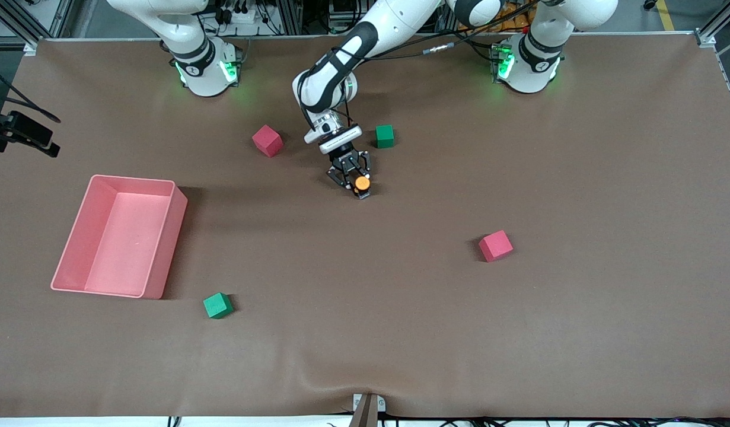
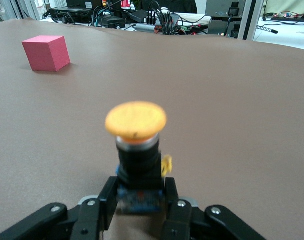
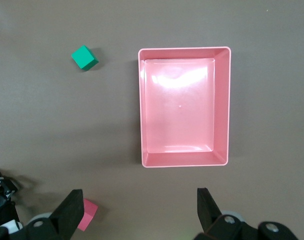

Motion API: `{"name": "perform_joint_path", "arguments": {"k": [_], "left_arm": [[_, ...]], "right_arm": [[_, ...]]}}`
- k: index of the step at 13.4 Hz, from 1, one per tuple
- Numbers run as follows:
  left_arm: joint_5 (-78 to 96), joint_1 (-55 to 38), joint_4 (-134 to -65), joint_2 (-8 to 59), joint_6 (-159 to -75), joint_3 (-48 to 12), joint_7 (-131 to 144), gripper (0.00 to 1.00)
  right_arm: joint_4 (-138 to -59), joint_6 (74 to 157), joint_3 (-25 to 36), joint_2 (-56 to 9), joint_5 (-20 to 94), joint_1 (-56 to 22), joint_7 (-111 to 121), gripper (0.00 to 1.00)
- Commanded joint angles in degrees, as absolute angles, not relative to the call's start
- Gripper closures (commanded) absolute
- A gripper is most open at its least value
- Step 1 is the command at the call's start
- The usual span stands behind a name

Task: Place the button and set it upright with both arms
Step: 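Lower the upright button onto the table with the left gripper, then open the left gripper and lift it off the button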

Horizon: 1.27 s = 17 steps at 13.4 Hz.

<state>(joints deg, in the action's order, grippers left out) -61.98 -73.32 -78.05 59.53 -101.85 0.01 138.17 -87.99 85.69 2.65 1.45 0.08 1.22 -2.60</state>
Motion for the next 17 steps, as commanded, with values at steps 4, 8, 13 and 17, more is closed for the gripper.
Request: {"name": "perform_joint_path", "arguments": {"k": [4, 8, 13, 17], "left_arm": [[-63.37, -73.74, -76.47, 60.03, -101.78, 0.44, 136.06, 0.00], [-62.40, -73.74, -76.90, 57.58, -100.81, -0.35, 134.56, 0.00], [-55.12, -73.74, -76.90, 52.92, -94.75, -3.95, 129.04, 0.00], [-46.07, -71.47, -76.73, 46.60, -94.75, -3.69, 119.74, 0.00]], "right_arm": [[-88.15, 84.11, 2.99, 1.58, -0.44, 1.76, -2.81, 0.00], [-88.15, 83.76, 3.08, 1.84, -0.53, 2.37, -2.90, 0.00], [-87.98, 83.23, 3.08, 2.11, -0.53, 6.76, -2.81, 0.00], [-88.15, 82.79, 2.90, 2.20, -3.86, 7.82, -2.90, 0.00]]}}
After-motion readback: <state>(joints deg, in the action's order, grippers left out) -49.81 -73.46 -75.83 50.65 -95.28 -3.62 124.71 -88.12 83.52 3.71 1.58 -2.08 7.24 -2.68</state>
